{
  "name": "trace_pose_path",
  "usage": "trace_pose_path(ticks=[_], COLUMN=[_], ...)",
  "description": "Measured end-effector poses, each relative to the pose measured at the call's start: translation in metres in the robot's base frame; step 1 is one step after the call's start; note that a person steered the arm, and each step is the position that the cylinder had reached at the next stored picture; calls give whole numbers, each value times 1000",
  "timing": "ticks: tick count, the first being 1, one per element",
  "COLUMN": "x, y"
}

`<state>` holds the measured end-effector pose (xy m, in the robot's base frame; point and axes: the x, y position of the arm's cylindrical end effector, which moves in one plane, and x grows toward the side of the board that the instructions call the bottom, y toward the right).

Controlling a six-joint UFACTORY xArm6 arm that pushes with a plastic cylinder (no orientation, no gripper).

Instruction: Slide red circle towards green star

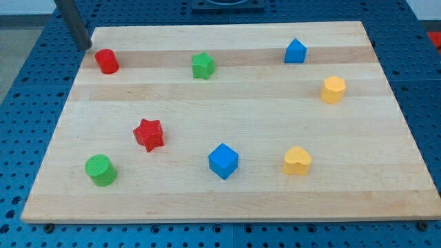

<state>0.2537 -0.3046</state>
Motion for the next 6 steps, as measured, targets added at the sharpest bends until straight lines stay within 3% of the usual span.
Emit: trace_pose_path(ticks=[2,3,6], x=[47,47,56], y=[0,0,94])
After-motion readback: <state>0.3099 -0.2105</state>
